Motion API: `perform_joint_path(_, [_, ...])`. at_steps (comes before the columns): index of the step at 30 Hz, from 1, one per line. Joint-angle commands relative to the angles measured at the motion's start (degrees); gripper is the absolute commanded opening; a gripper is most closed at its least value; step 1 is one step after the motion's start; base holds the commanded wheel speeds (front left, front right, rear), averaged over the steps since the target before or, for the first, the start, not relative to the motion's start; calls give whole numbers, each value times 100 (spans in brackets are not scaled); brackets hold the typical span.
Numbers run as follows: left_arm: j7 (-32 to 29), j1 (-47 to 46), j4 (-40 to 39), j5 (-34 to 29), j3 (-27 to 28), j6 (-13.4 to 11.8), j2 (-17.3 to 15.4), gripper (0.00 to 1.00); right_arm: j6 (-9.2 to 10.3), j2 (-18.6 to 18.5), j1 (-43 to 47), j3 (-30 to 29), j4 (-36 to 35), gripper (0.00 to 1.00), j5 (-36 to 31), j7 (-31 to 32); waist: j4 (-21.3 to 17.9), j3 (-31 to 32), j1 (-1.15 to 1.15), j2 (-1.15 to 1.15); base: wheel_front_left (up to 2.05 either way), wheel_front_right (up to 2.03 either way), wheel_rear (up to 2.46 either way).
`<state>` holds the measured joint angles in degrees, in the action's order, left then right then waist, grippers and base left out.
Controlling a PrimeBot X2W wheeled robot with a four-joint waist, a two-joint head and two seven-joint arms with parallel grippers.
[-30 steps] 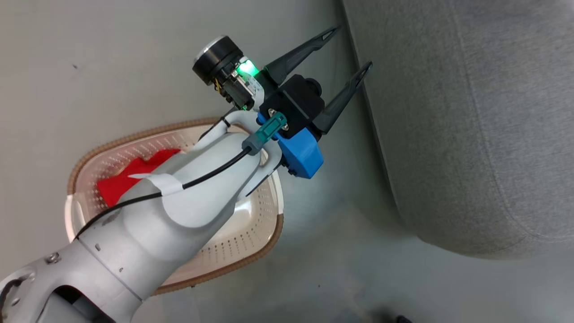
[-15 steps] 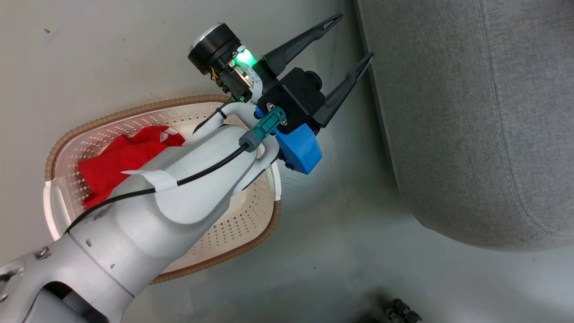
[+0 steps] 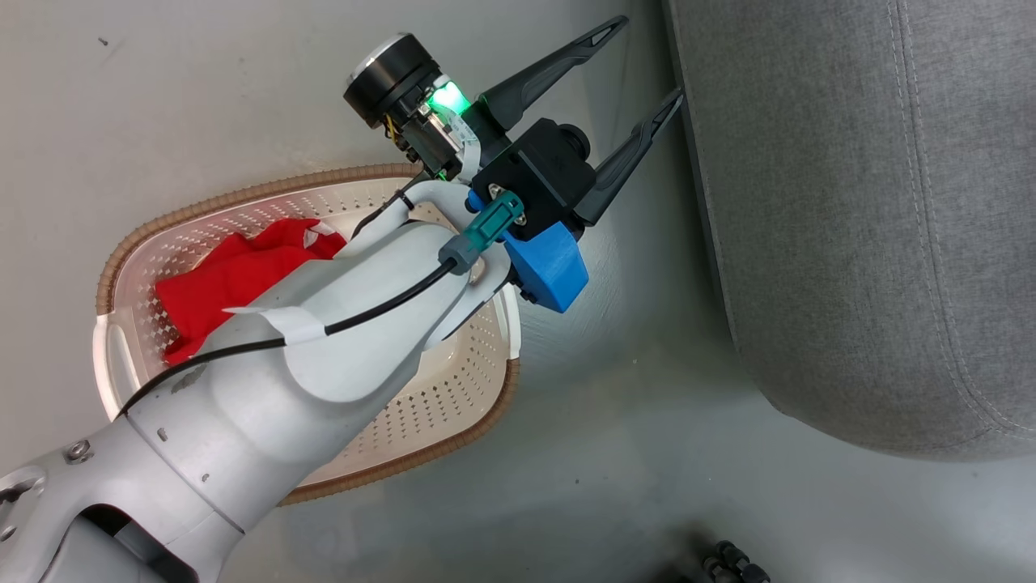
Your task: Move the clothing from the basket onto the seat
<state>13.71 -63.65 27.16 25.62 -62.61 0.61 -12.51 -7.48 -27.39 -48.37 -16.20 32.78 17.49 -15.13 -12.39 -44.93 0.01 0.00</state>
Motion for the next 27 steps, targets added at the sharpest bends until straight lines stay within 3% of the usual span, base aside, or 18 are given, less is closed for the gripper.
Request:
perform_joint_path(1, [23,-113,8,-41,-12,-16,-13,100,-3,40,78,-10,47,0,34,-3,-4,29,-1,0,0,0,0])
perform_joint_path(2, [30,-106,14,-41,-13,-25,-17,100,-3,47,87,3,64,33,23,-3,-10,58,-1,0,0,0,0])
perform_joint_path(3, [37,-94,22,-38,-15,-32,-21,100,-2,43,111,20,73,83,12,-3,-16,90,-1,0,0,0,0])
perform_joint_path(4, [47,-78,31,-29,-13,-36,-16,100,-3,28,148,32,81,100,9,-3,-20,129,-1,0,0,0,0])
perform_joint_path(16, [147,530,147,183,179,-99,99,100,-3,264,1678,37,-545,100,-244,-2,-148,1214,-1,0,0,0,0])
perform_joint_path(27, [155,1720,-188,244,1067,-198,14,100,-3,673,3039,227,-1823,100,-502,-3,-121,2476,-1,0,0,0,0])
